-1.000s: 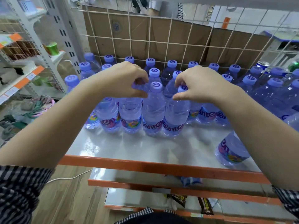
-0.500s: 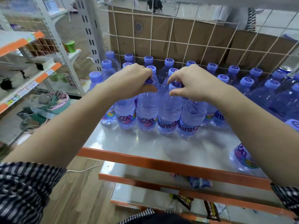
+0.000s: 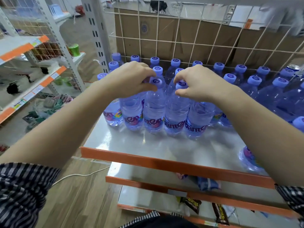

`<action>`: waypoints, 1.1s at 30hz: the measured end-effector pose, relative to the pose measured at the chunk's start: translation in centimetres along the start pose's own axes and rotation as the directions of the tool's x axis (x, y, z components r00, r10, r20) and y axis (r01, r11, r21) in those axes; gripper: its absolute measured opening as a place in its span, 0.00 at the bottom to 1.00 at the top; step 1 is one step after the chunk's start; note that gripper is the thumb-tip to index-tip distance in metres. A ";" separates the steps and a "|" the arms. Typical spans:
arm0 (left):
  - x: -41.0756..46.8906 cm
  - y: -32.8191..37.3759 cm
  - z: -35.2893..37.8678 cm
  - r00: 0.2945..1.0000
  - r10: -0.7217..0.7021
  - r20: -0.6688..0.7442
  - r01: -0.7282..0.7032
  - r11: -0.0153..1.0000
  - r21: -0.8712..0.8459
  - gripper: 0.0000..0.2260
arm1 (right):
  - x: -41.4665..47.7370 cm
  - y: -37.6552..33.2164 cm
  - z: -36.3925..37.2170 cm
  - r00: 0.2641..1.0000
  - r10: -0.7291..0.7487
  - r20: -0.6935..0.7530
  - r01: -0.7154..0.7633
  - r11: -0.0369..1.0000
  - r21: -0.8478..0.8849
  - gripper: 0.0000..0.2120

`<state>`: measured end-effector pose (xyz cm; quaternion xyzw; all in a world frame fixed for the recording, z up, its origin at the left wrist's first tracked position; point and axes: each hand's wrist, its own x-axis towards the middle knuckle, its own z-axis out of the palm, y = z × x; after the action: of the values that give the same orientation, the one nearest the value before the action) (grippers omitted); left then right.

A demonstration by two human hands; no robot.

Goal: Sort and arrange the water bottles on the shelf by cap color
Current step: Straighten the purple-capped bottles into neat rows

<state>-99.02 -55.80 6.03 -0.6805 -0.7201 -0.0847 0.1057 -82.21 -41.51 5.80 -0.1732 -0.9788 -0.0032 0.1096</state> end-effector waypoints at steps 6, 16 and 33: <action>-3.0 -3.7 -2.3 0.959 -0.113 -0.260 0.125 0.992 0.031 0.11 | 1.6 -2.7 -0.6 0.994 -0.094 -0.049 0.096 0.994 0.048 0.13; -5.5 -7.2 -1.2 0.901 -0.417 0.123 0.424 0.905 -0.038 0.15 | 3.5 -4.1 0.3 0.990 -0.109 -0.090 0.114 0.992 0.048 0.10; -2.4 -0.9 0.3 0.888 -0.293 -0.354 0.329 0.943 0.046 0.15 | -0.7 -0.5 -2.6 0.987 -0.040 -0.155 0.063 0.986 0.151 0.18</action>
<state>-99.84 -58.09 5.08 -0.5245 -0.7939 -0.1797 0.2497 -81.17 -42.29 8.25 -0.1380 -0.9690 0.0571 0.1969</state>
